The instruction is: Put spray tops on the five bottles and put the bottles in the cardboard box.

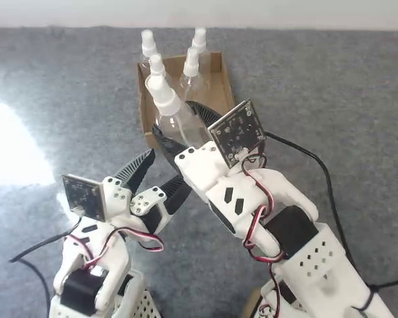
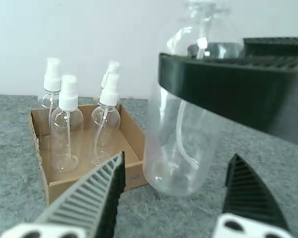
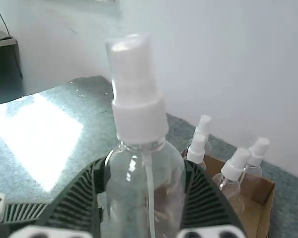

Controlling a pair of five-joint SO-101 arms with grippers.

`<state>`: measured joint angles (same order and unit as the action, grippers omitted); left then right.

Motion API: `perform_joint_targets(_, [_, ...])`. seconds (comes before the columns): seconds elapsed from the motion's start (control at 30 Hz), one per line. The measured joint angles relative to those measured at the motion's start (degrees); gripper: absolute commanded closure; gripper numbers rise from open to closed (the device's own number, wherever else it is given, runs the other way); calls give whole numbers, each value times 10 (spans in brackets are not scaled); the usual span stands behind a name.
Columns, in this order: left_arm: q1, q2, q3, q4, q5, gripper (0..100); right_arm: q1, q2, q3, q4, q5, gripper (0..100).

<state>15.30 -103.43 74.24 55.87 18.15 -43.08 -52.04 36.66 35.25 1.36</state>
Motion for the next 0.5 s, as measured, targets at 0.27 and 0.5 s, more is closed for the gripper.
perform_joint_targets(0.27, [-19,0,9,-25,0,697,-7,-19,0,34,0,992])
perform_joint_targets(0.5, [-23,0,29,-60,0,698,-7,-44,0,40,0,992])
